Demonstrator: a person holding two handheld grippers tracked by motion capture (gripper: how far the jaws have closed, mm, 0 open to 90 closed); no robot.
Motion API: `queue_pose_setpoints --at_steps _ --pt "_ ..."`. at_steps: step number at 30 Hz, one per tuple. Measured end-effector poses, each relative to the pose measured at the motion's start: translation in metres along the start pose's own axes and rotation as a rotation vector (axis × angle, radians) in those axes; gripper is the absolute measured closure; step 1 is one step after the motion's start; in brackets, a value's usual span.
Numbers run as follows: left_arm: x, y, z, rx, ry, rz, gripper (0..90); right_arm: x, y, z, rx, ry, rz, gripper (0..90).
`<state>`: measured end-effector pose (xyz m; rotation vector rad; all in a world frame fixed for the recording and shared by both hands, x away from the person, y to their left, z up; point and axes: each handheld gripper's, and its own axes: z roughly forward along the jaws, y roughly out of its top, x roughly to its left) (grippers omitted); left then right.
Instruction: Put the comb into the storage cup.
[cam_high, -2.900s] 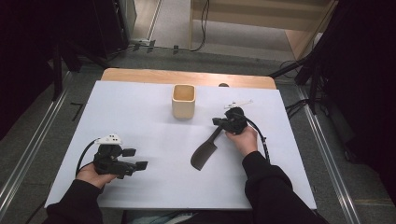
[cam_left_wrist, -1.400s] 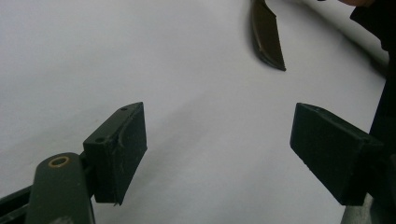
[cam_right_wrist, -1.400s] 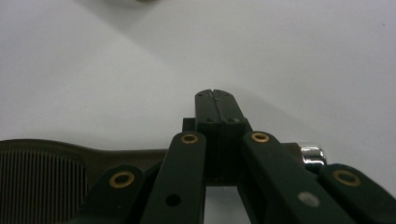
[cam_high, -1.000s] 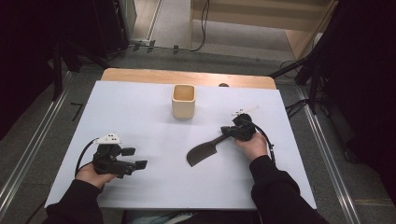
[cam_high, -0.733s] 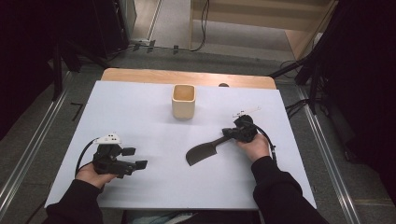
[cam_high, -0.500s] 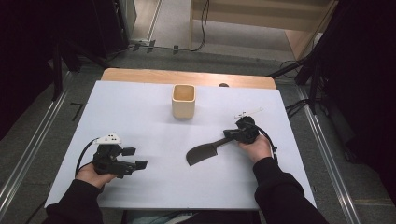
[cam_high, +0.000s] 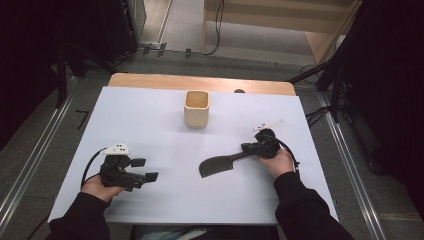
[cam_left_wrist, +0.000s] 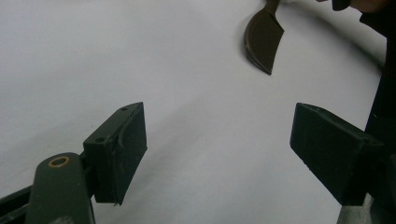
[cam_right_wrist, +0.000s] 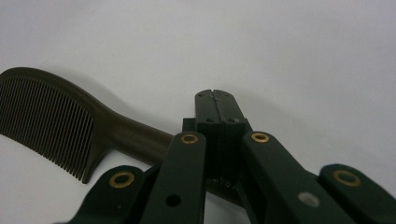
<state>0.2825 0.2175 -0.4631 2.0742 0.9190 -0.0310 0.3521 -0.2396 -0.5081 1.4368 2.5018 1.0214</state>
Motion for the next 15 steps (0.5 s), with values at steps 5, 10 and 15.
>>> queue_pose_setpoints --at_steps 5,10,15 --pt "0.000 0.000 0.000 0.000 -0.001 0.003 19.2 0.001 -0.007 -0.002 -0.008 0.012 0.008 87.6" --pt "0.000 0.000 0.000 0.000 -0.002 0.004 19.2 0.004 -0.012 -0.006 0.000 0.007 -0.009 87.6" --pt "0.000 0.002 0.001 -0.003 -0.004 0.003 19.2 0.006 -0.016 -0.010 0.010 0.000 -0.015 87.5"
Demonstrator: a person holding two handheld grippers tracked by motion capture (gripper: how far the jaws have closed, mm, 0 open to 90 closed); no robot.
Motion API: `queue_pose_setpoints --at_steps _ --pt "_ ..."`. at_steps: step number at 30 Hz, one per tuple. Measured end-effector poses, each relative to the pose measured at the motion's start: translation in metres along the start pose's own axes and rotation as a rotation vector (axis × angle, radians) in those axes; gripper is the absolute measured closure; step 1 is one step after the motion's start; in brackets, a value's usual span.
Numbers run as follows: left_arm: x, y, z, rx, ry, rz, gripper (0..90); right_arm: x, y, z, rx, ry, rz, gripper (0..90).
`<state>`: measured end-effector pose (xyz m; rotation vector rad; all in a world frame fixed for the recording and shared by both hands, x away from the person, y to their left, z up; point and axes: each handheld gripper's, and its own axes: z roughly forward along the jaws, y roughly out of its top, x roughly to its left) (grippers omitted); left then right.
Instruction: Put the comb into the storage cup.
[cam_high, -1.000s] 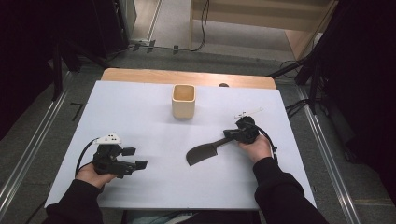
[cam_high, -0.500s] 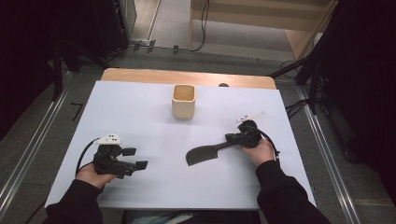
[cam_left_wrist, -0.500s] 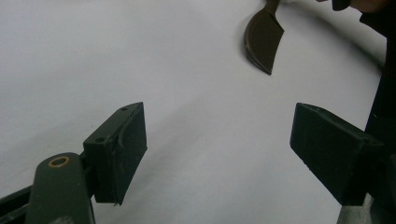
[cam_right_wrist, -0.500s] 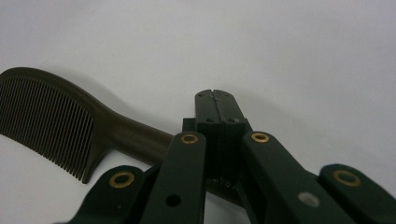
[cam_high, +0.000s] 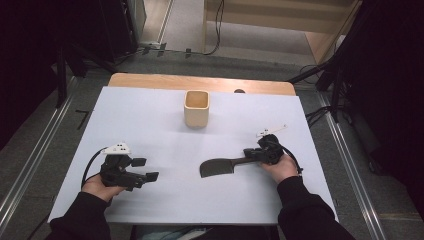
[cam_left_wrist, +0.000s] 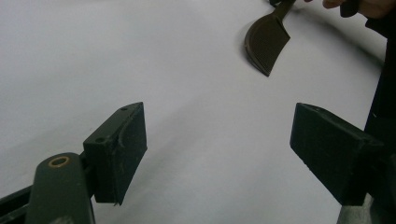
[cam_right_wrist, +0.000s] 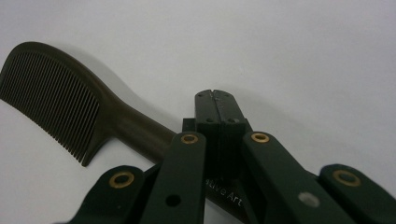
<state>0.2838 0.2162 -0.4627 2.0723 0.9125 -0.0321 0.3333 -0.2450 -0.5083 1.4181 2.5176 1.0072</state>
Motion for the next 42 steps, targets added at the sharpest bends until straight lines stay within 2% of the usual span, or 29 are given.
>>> queue_pose_setpoints --at_steps 8,24,42 --pt "0.001 0.003 0.002 0.004 -0.004 0.007 19.2 0.004 -0.008 -0.007 0.013 0.002 0.001 87.6" --pt "0.002 0.006 0.003 -0.003 -0.012 0.004 19.2 0.022 -0.022 -0.016 0.057 0.028 -0.062 87.5" --pt "0.002 0.006 0.004 0.001 -0.009 0.009 19.2 0.035 -0.022 -0.011 0.087 0.078 -0.108 87.5"
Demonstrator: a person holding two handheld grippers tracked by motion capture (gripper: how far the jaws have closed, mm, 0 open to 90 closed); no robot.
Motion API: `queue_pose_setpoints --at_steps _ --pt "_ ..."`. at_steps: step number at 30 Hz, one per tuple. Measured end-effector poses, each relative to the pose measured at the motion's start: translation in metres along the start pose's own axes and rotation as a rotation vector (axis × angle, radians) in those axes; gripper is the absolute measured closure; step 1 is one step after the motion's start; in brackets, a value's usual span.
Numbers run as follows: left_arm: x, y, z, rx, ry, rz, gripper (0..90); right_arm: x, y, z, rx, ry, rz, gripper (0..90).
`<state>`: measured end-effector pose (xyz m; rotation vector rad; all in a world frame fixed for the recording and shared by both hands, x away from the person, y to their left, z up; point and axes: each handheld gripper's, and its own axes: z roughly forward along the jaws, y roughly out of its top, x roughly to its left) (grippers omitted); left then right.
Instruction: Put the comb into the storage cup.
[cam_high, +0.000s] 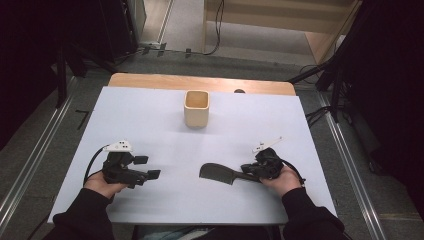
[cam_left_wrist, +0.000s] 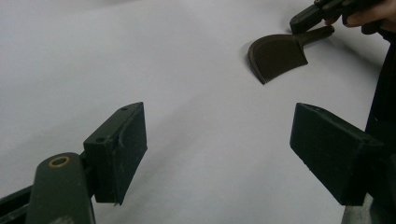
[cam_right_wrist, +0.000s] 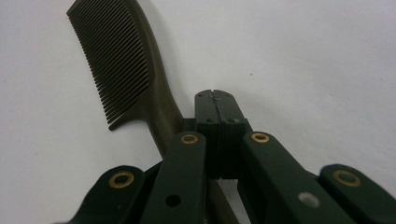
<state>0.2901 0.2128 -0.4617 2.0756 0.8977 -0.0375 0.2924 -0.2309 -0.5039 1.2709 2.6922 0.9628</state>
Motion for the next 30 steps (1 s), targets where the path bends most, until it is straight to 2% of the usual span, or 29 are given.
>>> queue_pose_setpoints --at_steps 17,21,23,26,30 --pt "0.000 0.000 0.001 0.001 -0.002 0.000 19.2 0.015 -0.002 0.001 0.021 0.024 -0.029 86.8" --pt "0.000 0.000 0.001 0.001 -0.003 0.000 19.2 0.016 -0.002 0.001 0.020 0.025 -0.032 82.2" --pt "0.000 0.000 0.001 0.002 -0.003 0.000 19.2 0.012 -0.001 -0.001 0.003 0.024 -0.034 82.0" --pt "0.000 0.000 0.001 0.005 -0.005 0.000 19.2 0.008 0.000 -0.007 -0.027 0.022 -0.011 79.0" --pt "0.000 0.000 0.001 0.007 -0.005 0.002 19.2 0.005 0.002 -0.015 -0.082 0.023 -0.011 71.1"
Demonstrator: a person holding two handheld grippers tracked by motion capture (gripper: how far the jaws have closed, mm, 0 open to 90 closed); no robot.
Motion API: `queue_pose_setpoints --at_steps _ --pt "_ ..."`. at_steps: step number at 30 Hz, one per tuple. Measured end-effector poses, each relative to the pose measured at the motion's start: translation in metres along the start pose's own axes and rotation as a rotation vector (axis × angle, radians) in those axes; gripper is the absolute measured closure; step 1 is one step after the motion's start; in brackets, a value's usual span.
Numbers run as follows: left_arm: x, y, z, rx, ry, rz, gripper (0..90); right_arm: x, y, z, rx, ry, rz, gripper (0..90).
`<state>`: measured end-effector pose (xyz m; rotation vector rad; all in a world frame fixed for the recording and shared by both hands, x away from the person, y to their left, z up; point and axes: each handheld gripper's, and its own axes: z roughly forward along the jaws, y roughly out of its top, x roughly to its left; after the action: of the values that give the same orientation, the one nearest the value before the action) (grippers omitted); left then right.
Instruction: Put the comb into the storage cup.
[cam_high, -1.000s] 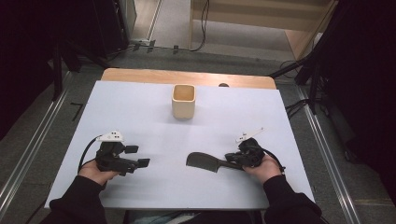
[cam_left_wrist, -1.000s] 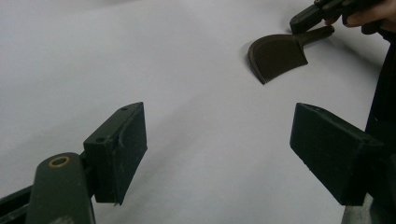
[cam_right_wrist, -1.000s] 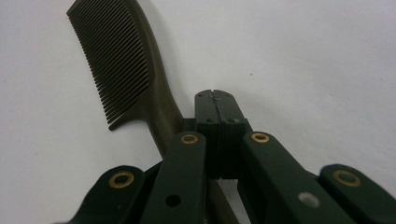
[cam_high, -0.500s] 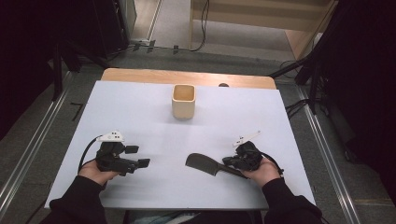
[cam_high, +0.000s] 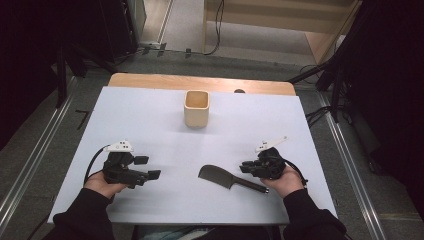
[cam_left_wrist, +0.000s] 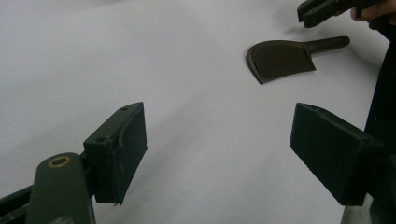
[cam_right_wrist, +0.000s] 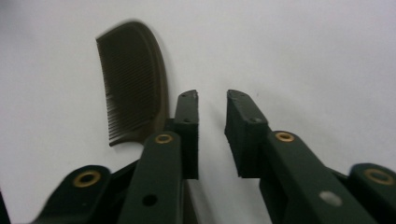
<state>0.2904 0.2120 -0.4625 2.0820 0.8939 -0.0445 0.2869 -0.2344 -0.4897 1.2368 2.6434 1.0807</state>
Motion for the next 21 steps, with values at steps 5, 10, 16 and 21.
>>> queue_pose_setpoints --at_steps 5,10,16,21 --pt "0.000 0.000 0.000 0.000 0.000 -0.001 19.2 0.004 0.004 -0.012 -0.096 0.024 0.007 56.4" --pt "0.000 0.000 0.000 -0.004 0.001 0.000 19.3 0.010 0.004 -0.023 -0.148 0.033 -0.020 44.0" --pt "-0.001 0.000 -0.001 -0.004 0.001 0.001 19.3 0.013 -0.002 -0.035 -0.184 0.026 -0.017 34.6" --pt "-0.002 0.000 -0.002 -0.013 -0.007 -0.002 19.2 0.014 -0.010 -0.045 -0.216 0.036 0.000 29.9"
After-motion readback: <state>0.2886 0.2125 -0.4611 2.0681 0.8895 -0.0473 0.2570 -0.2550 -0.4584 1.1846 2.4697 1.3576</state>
